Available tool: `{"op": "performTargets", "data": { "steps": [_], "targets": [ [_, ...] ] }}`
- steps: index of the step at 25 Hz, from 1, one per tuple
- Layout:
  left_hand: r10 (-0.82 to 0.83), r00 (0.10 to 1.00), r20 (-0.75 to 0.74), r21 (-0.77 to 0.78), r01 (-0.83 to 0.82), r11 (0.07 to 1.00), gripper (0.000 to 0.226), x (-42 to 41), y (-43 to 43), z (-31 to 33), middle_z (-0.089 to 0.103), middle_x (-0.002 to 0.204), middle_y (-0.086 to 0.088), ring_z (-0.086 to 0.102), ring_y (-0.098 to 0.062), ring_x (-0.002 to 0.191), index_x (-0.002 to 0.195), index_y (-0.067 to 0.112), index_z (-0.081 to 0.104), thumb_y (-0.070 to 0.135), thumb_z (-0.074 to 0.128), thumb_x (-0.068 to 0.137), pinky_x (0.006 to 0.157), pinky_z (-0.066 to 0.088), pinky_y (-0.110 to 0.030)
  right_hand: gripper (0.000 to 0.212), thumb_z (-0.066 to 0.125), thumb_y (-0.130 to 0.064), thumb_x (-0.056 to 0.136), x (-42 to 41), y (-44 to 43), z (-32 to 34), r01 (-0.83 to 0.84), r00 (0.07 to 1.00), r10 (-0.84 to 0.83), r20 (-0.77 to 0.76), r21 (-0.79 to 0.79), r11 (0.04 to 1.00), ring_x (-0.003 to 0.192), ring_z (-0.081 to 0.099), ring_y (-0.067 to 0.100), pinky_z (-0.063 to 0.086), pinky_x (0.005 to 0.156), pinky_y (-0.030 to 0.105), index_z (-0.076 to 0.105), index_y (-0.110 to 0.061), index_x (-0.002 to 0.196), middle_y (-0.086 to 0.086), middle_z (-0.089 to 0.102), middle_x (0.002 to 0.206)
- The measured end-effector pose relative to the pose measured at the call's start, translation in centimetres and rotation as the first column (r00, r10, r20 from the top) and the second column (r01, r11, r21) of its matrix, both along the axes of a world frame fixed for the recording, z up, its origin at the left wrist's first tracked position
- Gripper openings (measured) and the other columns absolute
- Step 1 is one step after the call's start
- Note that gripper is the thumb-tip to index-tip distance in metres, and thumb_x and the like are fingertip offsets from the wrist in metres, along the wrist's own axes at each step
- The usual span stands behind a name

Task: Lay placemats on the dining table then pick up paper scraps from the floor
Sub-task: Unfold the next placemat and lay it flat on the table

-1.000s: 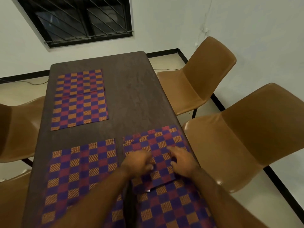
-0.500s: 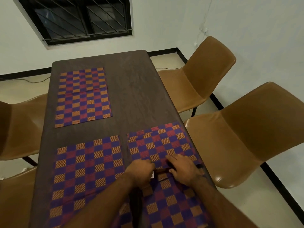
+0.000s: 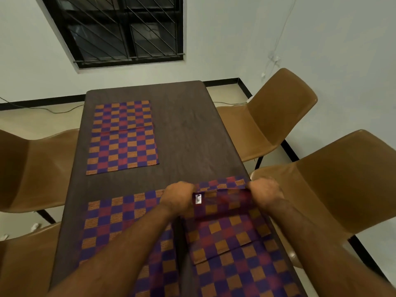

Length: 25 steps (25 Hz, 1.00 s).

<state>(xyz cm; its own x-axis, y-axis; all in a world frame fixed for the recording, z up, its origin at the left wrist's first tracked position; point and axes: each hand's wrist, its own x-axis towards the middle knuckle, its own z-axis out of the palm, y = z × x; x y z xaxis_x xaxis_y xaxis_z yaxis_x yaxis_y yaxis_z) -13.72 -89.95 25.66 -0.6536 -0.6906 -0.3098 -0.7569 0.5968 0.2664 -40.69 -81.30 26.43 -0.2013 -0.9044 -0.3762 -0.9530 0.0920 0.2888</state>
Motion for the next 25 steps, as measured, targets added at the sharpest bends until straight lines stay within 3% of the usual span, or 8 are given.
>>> {"op": "performTargets", "data": {
  "steps": [3, 7, 13, 18, 21, 23, 25],
  "targets": [
    [0.102, 0.993, 0.057, -0.029, -0.100, 0.995, 0.023, -1.0, -3.8, 0.9, 0.073, 0.102, -0.012, 0.069, -0.035, 0.096, 0.102, 0.012, 0.072, 0.026, 0.058, 0.091, 0.078, 0.054, -0.041, 0.019, 0.052, -0.015, 0.087, -0.6, -4.3, 1.4, 0.036, 0.999, -0.036, -0.020, -0.009, 0.999, 0.092, 0.067, 0.026, 0.052, 0.076, 0.035, 0.067, -0.019, 0.097, 0.005, 0.070, 0.097],
    [0.208, 0.975, 0.083, -0.071, -0.203, 0.977, 0.017, -2.2, -10.5, 2.1, 0.073, 0.094, -0.011, 0.071, -0.032, 0.089, 0.098, 0.013, 0.074, 0.020, 0.062, 0.089, 0.074, 0.059, -0.041, 0.025, 0.047, -0.005, 0.091, -0.6, -10.8, 3.5, 0.120, 0.990, -0.113, 0.079, -0.095, 0.988, 0.097, 0.067, 0.033, 0.053, 0.076, 0.038, 0.067, -0.012, 0.104, 0.012, 0.069, 0.104],
    [0.282, 0.958, -0.057, -0.352, -0.284, 0.892, 0.011, -2.8, -23.3, 9.7, 0.071, 0.081, -0.014, 0.069, -0.035, 0.078, 0.087, 0.008, 0.074, 0.007, 0.064, 0.086, 0.071, 0.061, -0.044, 0.011, 0.060, -0.006, 0.085, -1.3, -22.8, 10.6, 0.108, 0.975, -0.020, 0.220, -0.397, 0.911, 0.080, 0.065, 0.032, 0.055, 0.070, 0.037, 0.069, -0.007, 0.092, 0.010, 0.060, 0.077],
    [0.214, 0.885, -0.413, -0.524, -0.424, 0.739, 0.015, -3.0, -30.4, 20.2, 0.068, 0.085, -0.020, 0.066, -0.039, 0.082, 0.087, 0.004, 0.070, 0.007, 0.056, 0.084, 0.073, 0.056, -0.046, 0.028, 0.044, 0.008, 0.075, -2.8, -31.4, 20.3, 0.068, 0.959, 0.179, 0.219, -0.794, 0.603, 0.089, 0.061, 0.042, 0.051, 0.074, 0.043, 0.064, 0.000, 0.092, 0.023, 0.064, 0.097],
    [0.114, 0.831, -0.544, -0.616, -0.488, 0.619, 0.023, -3.2, -33.0, 25.4, 0.066, 0.089, -0.020, 0.063, -0.033, 0.084, 0.091, 0.004, 0.067, 0.016, 0.048, 0.091, 0.074, 0.055, -0.046, 0.025, 0.039, 0.006, 0.072, -3.2, -33.8, 25.4, 0.086, 0.957, 0.217, 0.193, -0.903, 0.422, 0.081, 0.057, 0.036, 0.035, 0.061, 0.037, 0.057, -0.007, 0.084, 0.019, 0.063, 0.093],
    [0.096, 0.802, -0.589, -0.644, -0.538, 0.544, 0.025, -3.0, -34.0, 26.7, 0.063, 0.091, -0.015, 0.060, -0.028, 0.085, 0.092, 0.007, 0.065, 0.018, 0.042, 0.094, 0.072, 0.051, -0.041, 0.023, 0.037, 0.005, 0.075, -3.3, -33.9, 26.1, 0.104, 0.950, 0.239, 0.200, -0.927, 0.362, 0.071, 0.048, 0.027, 0.025, 0.060, 0.031, 0.047, -0.015, 0.078, 0.010, 0.055, 0.083],
    [0.087, 0.790, -0.607, -0.639, -0.550, 0.538, 0.023, -2.9, -33.7, 25.3, 0.060, 0.091, -0.012, 0.054, -0.024, 0.083, 0.090, 0.008, 0.063, 0.016, 0.041, 0.095, 0.069, 0.045, -0.038, 0.021, 0.038, 0.003, 0.076, -3.4, -33.3, 23.8, 0.115, 0.939, 0.268, 0.217, -0.930, 0.350, 0.071, 0.046, 0.025, 0.024, 0.061, 0.029, 0.047, -0.015, 0.079, 0.009, 0.055, 0.081]
  ]
}}
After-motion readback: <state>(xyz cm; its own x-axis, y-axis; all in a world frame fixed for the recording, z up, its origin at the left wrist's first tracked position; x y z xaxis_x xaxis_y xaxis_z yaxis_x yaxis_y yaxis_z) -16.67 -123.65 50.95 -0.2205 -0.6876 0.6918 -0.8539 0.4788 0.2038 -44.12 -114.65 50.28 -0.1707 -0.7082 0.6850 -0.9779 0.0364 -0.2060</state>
